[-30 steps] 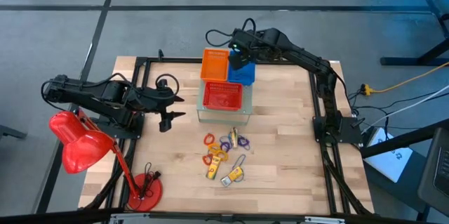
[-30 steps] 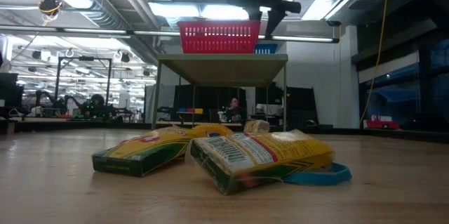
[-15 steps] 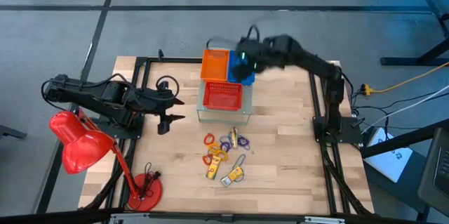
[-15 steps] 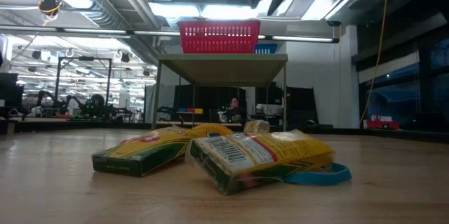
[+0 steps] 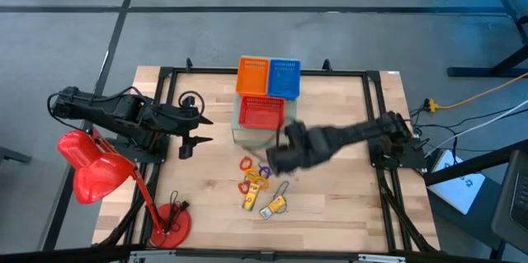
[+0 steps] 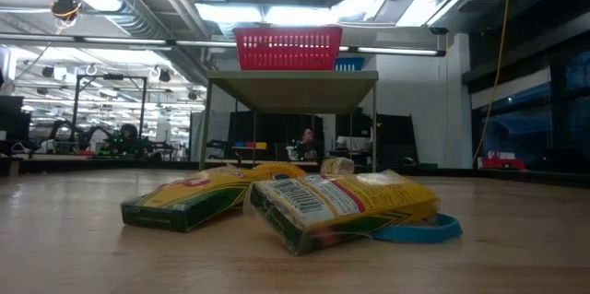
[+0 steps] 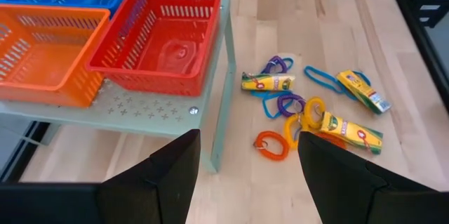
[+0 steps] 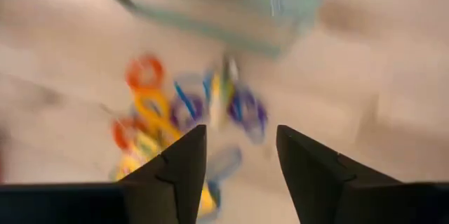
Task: Pick & Place Office Desk Supplies
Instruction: Put the blue rubber band into the blue bin
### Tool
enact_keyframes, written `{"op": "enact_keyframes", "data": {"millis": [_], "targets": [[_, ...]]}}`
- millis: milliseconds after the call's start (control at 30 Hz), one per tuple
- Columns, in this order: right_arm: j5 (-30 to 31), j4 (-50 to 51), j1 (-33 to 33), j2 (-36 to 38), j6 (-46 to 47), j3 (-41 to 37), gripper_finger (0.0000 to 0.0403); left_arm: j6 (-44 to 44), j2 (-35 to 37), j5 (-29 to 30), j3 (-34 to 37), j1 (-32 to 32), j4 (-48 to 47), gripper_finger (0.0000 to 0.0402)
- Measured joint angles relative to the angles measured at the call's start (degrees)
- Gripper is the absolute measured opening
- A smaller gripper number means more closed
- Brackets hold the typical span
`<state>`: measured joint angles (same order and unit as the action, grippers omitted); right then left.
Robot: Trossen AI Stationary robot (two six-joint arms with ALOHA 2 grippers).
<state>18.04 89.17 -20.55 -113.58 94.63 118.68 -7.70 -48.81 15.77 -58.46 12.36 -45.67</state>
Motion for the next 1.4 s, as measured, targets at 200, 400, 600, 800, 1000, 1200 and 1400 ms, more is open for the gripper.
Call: {"op": "enact_keyframes", "data": {"millis": [200, 400, 600, 800, 1000, 1200, 1400], "targets": [[-4.9, -6.2, -2.5, 0.2, 8.7, -8.8, 0.0172, 0.0, 0.5, -1.9, 0.0, 0.0, 0.2, 0.0239], [-13.0, -14.8, -2.4, 0.2, 5.6, -18.2, 0.0172, 0.0, 0.5, -3.1, 0.0, 0.0, 0.6, 0.0239], [-15.9, -18.2, 0.1, 0.1, -6.2, -23.6, 0.0172, 0.0, 0.5, -4.2, 0.0, 0.0, 0.9, 0.0239], [-18.9, -19.1, 2.8, -3.0, -20.5, -24.1, 0.0172, -0.2, 0.5, -5.0, 0.0, 0.0, 0.9, 0.0239], [-19.4, -21.5, 3.9, -6.4, -25.0, -24.1, 0.0171, -2.0, 0.4, -5.0, 0.0, 0.0, 0.9, 0.0239], [-19.0, -23.8, 4.5, -9.0, -27.7, -24.1, 0.0171, -3.1, 0.4, -5.0, 0.0, 0.0, 1.4, 0.0239], [-18.9, -26.4, 4.8, -11.8, -29.6, -24.0, 0.0171, -4.2, 0.4, -5.0, 0.0, 0.0, 2.1, 0.0239]]}}
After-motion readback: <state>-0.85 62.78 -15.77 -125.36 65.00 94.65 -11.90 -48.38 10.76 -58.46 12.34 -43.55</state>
